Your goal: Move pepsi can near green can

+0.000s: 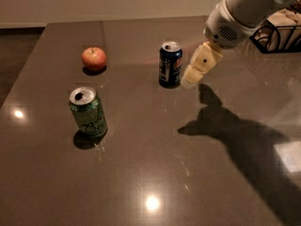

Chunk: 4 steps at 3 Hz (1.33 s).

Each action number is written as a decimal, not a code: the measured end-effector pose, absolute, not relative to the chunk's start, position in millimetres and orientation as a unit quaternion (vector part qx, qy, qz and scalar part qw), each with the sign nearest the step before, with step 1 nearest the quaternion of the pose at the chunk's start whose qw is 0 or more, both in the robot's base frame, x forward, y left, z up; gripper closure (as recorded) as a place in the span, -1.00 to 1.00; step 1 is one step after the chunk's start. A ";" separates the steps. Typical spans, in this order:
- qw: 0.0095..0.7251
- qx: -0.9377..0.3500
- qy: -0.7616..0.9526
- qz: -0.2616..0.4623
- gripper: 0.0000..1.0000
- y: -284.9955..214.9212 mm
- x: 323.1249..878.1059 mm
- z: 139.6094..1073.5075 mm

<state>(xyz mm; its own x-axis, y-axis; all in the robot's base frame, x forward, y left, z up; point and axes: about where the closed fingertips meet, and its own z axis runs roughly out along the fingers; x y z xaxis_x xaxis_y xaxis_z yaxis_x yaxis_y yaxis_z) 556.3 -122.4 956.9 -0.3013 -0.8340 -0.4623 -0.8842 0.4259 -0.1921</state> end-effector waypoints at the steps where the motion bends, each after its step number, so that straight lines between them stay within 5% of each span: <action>1: 0.266 -0.510 0.815 0.068 -1.00 -97.3 585.7 939.2; 4: 0.276 -0.488 0.821 0.109 -1.00 -62.5 640.1 912.8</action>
Offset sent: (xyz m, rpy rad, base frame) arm 0.0839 0.0688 -0.0496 0.1494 0.0434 -0.0730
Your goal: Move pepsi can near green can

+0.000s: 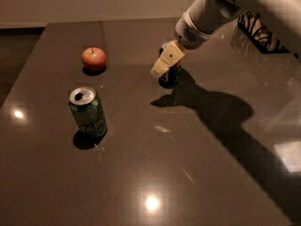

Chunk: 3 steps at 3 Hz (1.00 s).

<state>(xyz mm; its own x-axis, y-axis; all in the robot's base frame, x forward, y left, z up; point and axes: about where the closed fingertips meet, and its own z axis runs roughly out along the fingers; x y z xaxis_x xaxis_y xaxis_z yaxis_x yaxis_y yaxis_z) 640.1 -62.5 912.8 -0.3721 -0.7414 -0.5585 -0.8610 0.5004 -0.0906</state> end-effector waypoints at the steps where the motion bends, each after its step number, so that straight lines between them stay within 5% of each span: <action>1: 0.277 -0.489 0.820 0.112 -0.67 -62.2 646.9 909.9; 3: 0.285 -0.508 0.805 0.115 0.26 -64.9 643.4 913.6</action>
Offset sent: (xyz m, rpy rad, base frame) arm 0.0097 -0.0099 0.0001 0.0076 -0.0285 0.0282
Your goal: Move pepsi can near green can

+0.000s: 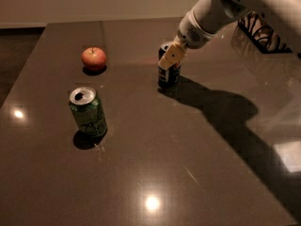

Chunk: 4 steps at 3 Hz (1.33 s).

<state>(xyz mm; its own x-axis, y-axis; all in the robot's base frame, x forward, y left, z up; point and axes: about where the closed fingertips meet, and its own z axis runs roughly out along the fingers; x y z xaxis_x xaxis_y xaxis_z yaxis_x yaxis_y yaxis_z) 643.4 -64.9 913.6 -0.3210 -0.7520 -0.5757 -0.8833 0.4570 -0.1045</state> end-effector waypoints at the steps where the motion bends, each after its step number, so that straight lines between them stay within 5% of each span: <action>1: 0.293 -0.542 0.777 0.128 0.72 -51.8 621.6 926.8; 2: 0.297 -0.595 0.731 0.152 1.00 -27.4 581.5 940.3; 4: 0.284 -0.677 0.651 0.191 1.00 23.2 512.3 947.8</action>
Offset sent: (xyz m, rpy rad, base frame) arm -0.1173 0.0663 0.0453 0.0706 -0.0700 0.4253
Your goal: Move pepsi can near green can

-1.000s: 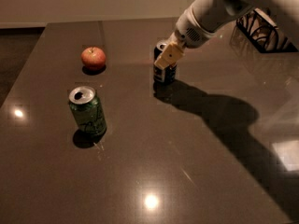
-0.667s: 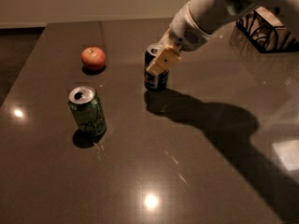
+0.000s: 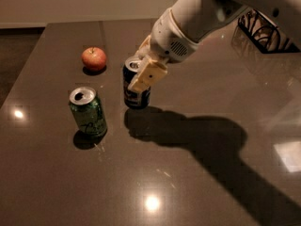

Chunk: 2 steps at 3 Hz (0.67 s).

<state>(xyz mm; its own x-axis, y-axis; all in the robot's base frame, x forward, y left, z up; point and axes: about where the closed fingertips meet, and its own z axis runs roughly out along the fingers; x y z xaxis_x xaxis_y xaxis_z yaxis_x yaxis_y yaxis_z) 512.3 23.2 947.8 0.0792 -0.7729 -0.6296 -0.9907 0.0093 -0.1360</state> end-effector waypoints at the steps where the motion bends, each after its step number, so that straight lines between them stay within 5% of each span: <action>1: 0.277 -0.706 0.622 0.196 1.00 48.2 486.8 942.7; 2: 0.271 -0.722 0.607 0.191 1.00 62.0 472.1 936.3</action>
Offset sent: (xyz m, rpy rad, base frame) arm -0.0551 0.0529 -0.0211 -0.0473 -0.0351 0.1653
